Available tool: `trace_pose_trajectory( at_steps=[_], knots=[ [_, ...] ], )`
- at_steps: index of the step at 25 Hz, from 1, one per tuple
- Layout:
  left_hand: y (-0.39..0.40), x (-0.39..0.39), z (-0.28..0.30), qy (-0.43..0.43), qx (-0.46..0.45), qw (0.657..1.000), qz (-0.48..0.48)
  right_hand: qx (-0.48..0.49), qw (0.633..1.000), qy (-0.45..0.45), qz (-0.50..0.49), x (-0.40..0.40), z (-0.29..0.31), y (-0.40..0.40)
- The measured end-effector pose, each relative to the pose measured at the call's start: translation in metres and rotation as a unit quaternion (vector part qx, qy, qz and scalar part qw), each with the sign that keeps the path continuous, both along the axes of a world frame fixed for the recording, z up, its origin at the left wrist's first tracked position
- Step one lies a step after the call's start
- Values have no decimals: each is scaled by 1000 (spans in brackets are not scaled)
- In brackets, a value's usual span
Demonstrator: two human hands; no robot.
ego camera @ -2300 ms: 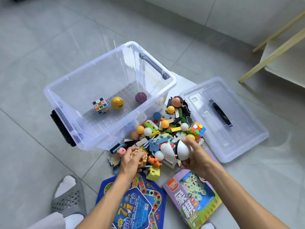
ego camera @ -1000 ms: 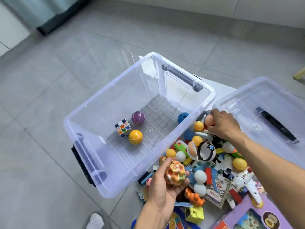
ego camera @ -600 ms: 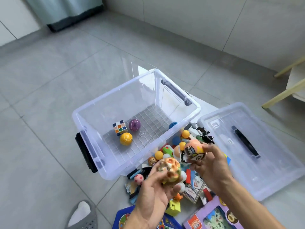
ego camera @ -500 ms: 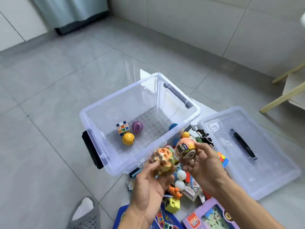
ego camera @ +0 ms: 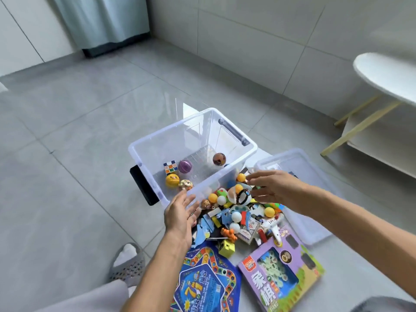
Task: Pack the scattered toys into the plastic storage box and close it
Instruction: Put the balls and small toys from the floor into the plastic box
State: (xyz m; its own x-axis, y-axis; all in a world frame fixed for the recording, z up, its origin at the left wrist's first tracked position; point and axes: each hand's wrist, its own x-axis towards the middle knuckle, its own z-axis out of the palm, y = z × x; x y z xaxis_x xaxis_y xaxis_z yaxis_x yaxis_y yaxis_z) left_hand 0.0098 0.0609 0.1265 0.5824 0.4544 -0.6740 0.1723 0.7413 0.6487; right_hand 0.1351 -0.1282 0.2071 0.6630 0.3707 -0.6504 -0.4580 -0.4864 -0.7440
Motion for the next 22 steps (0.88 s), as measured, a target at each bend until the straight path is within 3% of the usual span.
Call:
trace_pose_trajectory(
  at_steps=[4, 7, 10, 12, 14, 16, 19, 22],
  knots=[
    [-27, -4, -35, 47, 23, 997, -53, -56, 996, -53, 40, -12, 8, -31],
    [-42, -3, -66, 96, 44, 988, -112, -131, 982, -97, 91, -16, -32, -38],
    [-53, -3, -101, 167, 127, 954, -214, -284, 922, -148, 219, -19, -111, -52],
    [-53, 3, -117, 199, 207, 914, -288, -315, 913, -139, 219, -18, -155, -57],
    [-49, 15, -127, 200, 286, 873, -340, -285, 934, -165, 140, -11, -184, -49],
    [-44, 35, -140, 187, 357, 836, -372, -274, 932, -219, 89, 10, -207, -33],
    [-43, 53, -161, 192, 479, 737, -436, -284, 917, -246, 132, 39, -245, -13],
    [-32, 43, -190, 224, 620, 638, -399, -280, 923, -239, 114, 54, -281, -15]
  ],
)
